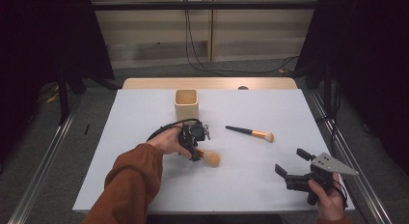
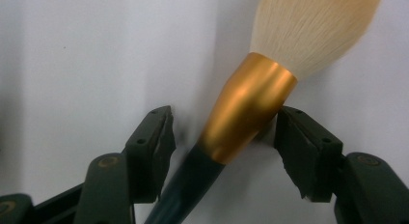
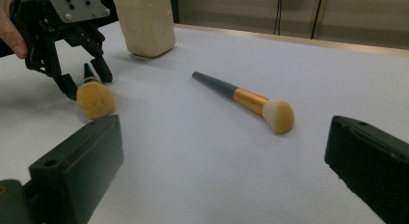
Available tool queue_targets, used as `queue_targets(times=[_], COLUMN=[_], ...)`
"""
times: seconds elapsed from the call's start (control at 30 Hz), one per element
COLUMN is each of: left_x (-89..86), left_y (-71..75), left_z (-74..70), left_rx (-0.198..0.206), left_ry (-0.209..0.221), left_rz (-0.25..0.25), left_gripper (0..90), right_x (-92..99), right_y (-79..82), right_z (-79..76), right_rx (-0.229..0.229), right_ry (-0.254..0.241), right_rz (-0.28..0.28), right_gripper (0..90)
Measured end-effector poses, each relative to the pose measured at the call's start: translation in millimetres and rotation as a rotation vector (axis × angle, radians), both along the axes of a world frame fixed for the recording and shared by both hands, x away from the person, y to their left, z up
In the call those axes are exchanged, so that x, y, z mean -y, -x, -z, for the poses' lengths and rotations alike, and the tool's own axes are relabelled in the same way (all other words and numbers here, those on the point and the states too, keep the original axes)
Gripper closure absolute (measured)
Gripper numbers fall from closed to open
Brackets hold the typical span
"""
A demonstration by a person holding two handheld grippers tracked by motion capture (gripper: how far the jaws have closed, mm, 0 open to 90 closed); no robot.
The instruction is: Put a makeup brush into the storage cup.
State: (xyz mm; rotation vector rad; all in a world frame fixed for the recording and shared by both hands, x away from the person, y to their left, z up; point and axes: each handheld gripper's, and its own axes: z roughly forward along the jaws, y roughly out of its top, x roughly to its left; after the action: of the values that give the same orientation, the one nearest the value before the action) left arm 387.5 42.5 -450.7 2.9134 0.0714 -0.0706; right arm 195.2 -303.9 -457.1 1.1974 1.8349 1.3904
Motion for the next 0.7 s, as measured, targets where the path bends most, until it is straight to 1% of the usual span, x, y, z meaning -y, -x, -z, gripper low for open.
queue_targets(times=[0.03,0.07,0.13,0.17,0.2,0.23,0.3,0.33,0.37,0.43,0.57,0.6,0.63,0.67,0.7], left_x=[0.4,0.7,1.2,1.5,1.8,1.9,2.3,2.6,2.3,2.0,1.9,1.5,1.0,0.3,-0.3], left_y=[1.5,2.1,2.3,3.3,5.1,5.3,6.5,6.5,7.5,8.7,7.9,7.5,6.3,4.9,5.2], left_z=[0.0,-0.3,-0.7,-1.1,-1.1,-1.4,-1.2,-1.9,-1.8,-1.6,-2.2,-2.5,-2.8,-3.0,-2.6], left_rx=[-0.010,0.001,0.000,-0.001,0.000,-0.002,0.005,0.004,-0.007,0.004,-0.004,-0.007,-0.013,-0.029,-0.029], left_ry=[0.004,-0.001,-0.001,-0.002,0.000,-0.004,-0.003,-0.008,-0.003,0.001,-0.001,0.003,0.004,0.007,0.015], left_rz=[-0.007,-0.003,0.015,0.020,0.015,0.027,0.025,0.036,0.033,0.032,0.041,0.038,0.031,0.034,0.024], left_gripper=[42.2,44.4,45.9,47.9,50.0,52.7,54.9,55.3,56.6,58.5,62.2,67.5,68.1,68.1,68.1], right_x=[0.1,0.3,0.4,0.4,0.3,0.2,-0.1,0.0,-0.1,-0.1,0.1,0.2,0.3,0.3,0.4], right_y=[0.0,-0.1,-0.1,-0.2,-0.2,-0.3,-0.5,-0.7,-0.8,-0.6,-0.7,-0.7,-0.9,-0.9,-0.9], right_z=[0.0,0.1,0.0,0.0,0.2,0.3,0.5,0.7,0.7,0.7,0.9,0.9,1.0,1.0,1.0], right_rx=[0.002,0.002,0.002,0.001,-0.001,-0.002,-0.005,-0.005,-0.006,-0.006,-0.007,-0.007,-0.007,-0.007,-0.007], right_ry=[0.000,0.000,-0.001,-0.002,0.000,0.001,-0.001,0.003,0.002,0.003,0.003,0.003,0.004,0.004,0.003], right_rz=[0.000,0.000,0.003,0.001,0.000,0.000,-0.004,-0.005,-0.006,-0.007,-0.008,-0.009,-0.008,-0.008,-0.007], right_gripper=[0.0,0.0,0.0,0.0,0.0,0.0,0.0,0.0,0.0,0.0,0.0,0.0,0.0,0.0,0.0])
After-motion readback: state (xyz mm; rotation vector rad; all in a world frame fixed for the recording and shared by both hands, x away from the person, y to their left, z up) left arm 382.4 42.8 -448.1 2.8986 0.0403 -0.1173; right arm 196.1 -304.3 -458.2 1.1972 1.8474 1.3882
